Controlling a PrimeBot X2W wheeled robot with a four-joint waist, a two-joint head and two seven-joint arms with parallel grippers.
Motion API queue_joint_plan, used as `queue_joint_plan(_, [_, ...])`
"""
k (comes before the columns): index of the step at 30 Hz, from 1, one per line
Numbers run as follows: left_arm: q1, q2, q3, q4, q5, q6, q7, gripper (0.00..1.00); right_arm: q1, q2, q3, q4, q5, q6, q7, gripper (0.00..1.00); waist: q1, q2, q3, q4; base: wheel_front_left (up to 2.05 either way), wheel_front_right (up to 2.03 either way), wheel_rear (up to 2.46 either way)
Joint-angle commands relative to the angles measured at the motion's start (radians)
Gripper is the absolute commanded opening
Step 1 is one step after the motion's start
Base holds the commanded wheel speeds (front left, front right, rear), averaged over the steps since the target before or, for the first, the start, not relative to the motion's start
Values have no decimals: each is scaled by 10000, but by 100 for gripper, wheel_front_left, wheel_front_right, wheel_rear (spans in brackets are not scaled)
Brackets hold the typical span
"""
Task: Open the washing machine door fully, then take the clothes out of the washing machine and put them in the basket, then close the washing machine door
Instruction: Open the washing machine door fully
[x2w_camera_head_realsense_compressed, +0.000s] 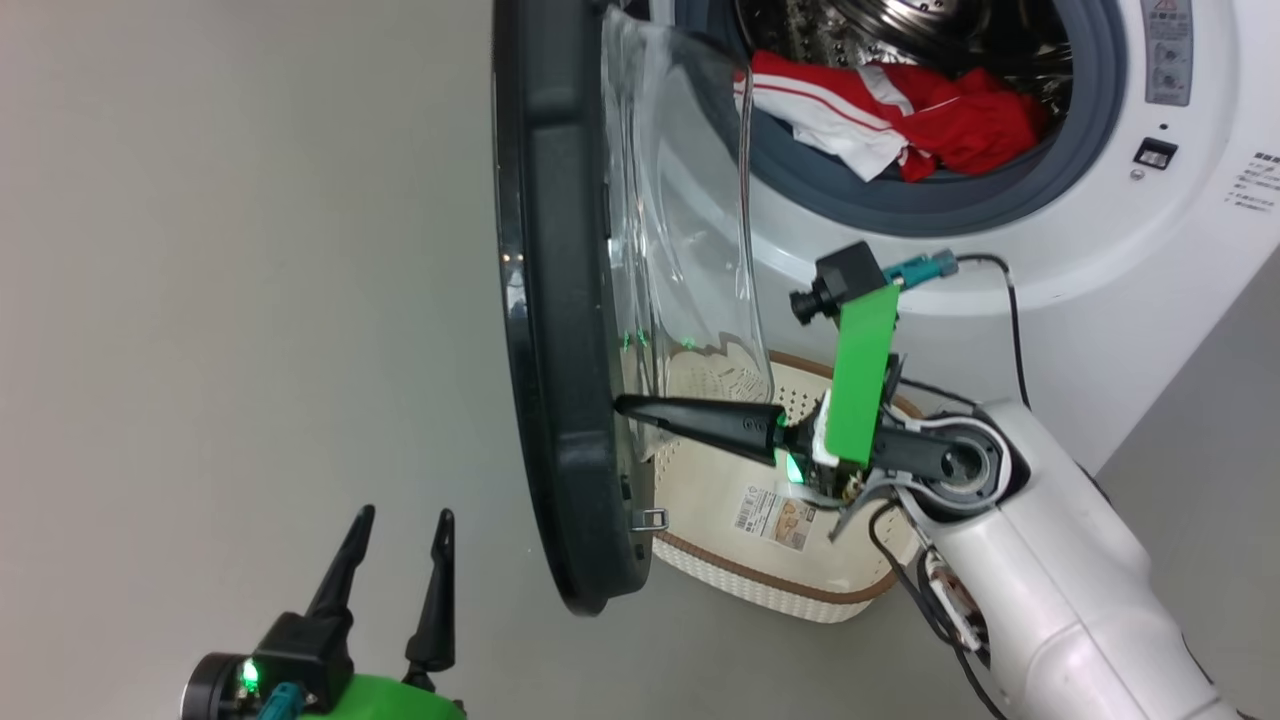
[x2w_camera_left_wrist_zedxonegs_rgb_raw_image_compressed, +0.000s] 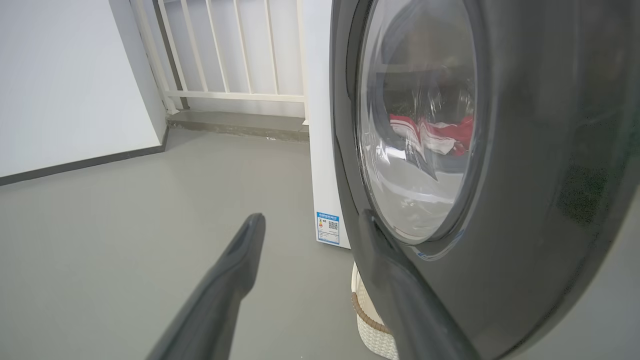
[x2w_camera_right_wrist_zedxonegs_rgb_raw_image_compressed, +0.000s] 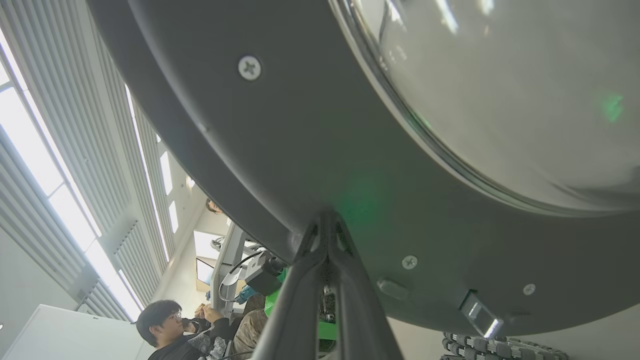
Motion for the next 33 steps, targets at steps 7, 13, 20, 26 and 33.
queue_joint_plan(7, [18,154,641,55,0,-118,-122,100,818,-339,-60,-677,-732,16,-638,100,0,0,-356,-382,0,0,0])
queue_joint_plan(13, [139,154,906,150,72,-235,-122,100,1325,-852,-148,-951,-1091,16,-1241,100,0,0,-529,-660,0,0,0])
queue_joint_plan(20, [342,154,1214,121,178,-355,-122,100,2030,-1645,33,-946,-1769,16,-2330,100,0,0,-655,-984,0,0,0])
queue_joint_plan(26, [414,154,1456,130,251,-427,-122,100,2478,-2314,543,-1013,-2620,16,-3932,100,0,0,-705,-1221,0,0,0])
queue_joint_plan(33, [497,154,1605,117,317,-466,-122,100,2870,-3246,1949,-960,-3828,16,-6445,100,0,0,-787,-1413,0,0,0])
